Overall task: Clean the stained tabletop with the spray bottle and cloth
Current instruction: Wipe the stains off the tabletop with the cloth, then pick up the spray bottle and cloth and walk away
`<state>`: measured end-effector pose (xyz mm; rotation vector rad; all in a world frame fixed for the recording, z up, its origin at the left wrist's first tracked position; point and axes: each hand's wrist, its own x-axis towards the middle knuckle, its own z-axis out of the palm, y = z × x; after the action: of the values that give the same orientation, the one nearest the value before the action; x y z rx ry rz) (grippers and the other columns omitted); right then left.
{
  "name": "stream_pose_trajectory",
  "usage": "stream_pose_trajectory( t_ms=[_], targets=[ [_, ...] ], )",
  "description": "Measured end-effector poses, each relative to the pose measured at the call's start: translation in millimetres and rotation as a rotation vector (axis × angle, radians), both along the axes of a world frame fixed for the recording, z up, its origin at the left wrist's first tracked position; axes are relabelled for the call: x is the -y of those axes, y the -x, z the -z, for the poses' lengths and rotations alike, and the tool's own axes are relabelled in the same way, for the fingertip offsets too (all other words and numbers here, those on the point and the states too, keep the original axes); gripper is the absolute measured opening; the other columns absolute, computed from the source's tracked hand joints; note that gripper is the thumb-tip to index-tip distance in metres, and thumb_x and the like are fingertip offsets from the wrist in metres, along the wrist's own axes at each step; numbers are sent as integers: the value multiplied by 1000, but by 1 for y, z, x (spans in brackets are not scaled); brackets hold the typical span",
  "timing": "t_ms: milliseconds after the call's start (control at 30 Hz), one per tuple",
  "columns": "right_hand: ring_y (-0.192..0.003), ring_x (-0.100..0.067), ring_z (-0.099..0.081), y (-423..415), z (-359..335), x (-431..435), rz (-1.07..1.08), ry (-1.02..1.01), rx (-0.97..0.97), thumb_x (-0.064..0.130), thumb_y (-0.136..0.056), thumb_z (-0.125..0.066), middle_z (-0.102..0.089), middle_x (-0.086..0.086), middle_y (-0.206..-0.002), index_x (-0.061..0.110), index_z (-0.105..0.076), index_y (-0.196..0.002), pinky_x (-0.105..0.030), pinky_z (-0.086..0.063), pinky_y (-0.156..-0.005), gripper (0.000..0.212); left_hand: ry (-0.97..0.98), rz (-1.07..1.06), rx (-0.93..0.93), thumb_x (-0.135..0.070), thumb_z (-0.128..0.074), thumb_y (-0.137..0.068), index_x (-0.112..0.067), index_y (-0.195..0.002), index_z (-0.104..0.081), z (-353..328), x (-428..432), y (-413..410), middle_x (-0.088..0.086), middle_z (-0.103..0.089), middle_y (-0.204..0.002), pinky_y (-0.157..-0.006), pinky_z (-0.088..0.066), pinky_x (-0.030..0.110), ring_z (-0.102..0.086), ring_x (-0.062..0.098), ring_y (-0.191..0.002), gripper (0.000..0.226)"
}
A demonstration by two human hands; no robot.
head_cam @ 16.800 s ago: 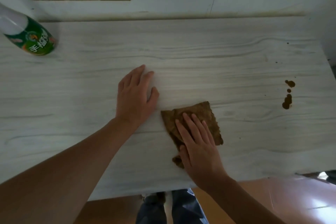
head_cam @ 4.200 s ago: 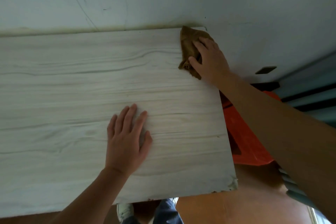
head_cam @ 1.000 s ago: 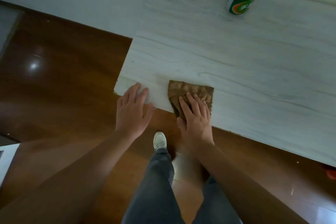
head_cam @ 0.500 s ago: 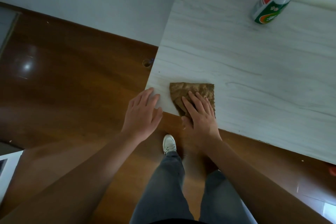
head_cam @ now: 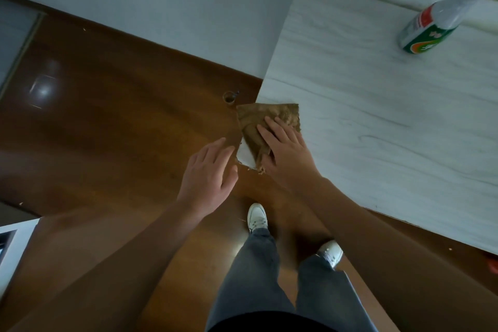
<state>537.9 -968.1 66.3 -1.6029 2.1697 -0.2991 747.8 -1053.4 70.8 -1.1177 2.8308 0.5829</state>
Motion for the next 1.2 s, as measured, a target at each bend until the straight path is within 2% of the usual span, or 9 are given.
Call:
stream_pose_trajectory(
  t_ms=[200, 367, 533, 633, 700, 867, 1000, 1133, 1200],
  targets=[
    [-154, -20, -15, 21, -4, -49, 9, -112, -41, 49, -98, -53, -20, 5, -167, 28, -26, -158, -45, -21, -124, 69, 3, 52, -18, -46, -39, -101, -17, -140, -54, -12, -1, 27, 7, -51, -152, -112, -43, 42, -48, 25, -141, 50],
    [-152, -22, -25, 47, -7, -87, 46, -90, -16, 57, -93, -46, -30, 1, -163, 23, -32, -156, -46, -31, -119, 73, -9, 122, 4, -50, -36, -102, -19, -143, -49, -18, -14, 64, 6, -47, -155, -114, -41, 41, -43, 24, -144, 52],
    [-142, -24, -40, 66, -6, -97, 69, -50, -65, 42, -87, -70, -45, 0, -153, 20, -48, -147, -45, -40, -113, 68, -20, 154, 36, -48, -45, -101, -18, -139, -49, -5, -28, 83, 9, -47, -155, -114, -45, 45, -44, 27, -144, 48],
    [-120, -26, -55, 72, -5, -86, 90, 34, -71, 25, -78, -78, -61, -2, -130, 17, -64, -127, -43, -50, -97, 51, 29, 128, 68, -42, -56, -100, -15, -136, -53, 3, -34, 83, 11, -48, -154, -111, -47, 46, -45, 29, -143, 46],
    [-101, -27, -60, 83, -10, -80, 126, 87, -67, 12, -76, -74, -66, -2, -111, 16, -69, -111, -39, -51, -85, 36, 58, 104, 76, -38, -60, -98, -14, -136, -54, 3, -41, 86, 13, -47, -154, -113, -46, 46, -44, 30, -145, 46],
    [-85, -16, -56, 135, -41, -92, 220, -2, 166, 14, -85, -57, -64, 6, -94, 23, -65, -105, -32, -49, -74, 24, 77, -28, 119, -36, -60, -97, -11, -138, -54, 0, -58, 102, 14, -48, -153, -115, -42, 46, -43, 32, -145, 47],
    [-71, -9, -59, 180, -66, -117, 280, -27, 365, 20, -83, -62, -64, 9, -79, 29, -63, -94, -24, -43, -61, 14, 61, -135, 141, -37, -63, -96, -12, -133, -56, -7, -64, 125, 15, -54, -146, -105, -51, 50, -51, 35, -136, 45],
    [-63, -9, -64, 208, -79, -133, 285, -19, 465, 27, -85, -67, -67, 9, -77, 32, -64, -93, -13, -43, -55, 10, -57, -231, 23, -43, -56, -101, -17, -141, -52, -31, -77, 175, 6, -55, -147, -109, -46, 40, -52, 26, -136, 47],
    [-61, -11, -67, 218, -83, -140, 280, -20, 524, 23, -85, -65, -69, 7, -77, 30, -66, -98, -21, -53, -58, 15, -189, -212, -91, -45, -52, -103, -22, -146, -49, -50, -87, 209, -1, -51, -152, -111, -38, 29, -47, 18, -139, 49]
  ],
)
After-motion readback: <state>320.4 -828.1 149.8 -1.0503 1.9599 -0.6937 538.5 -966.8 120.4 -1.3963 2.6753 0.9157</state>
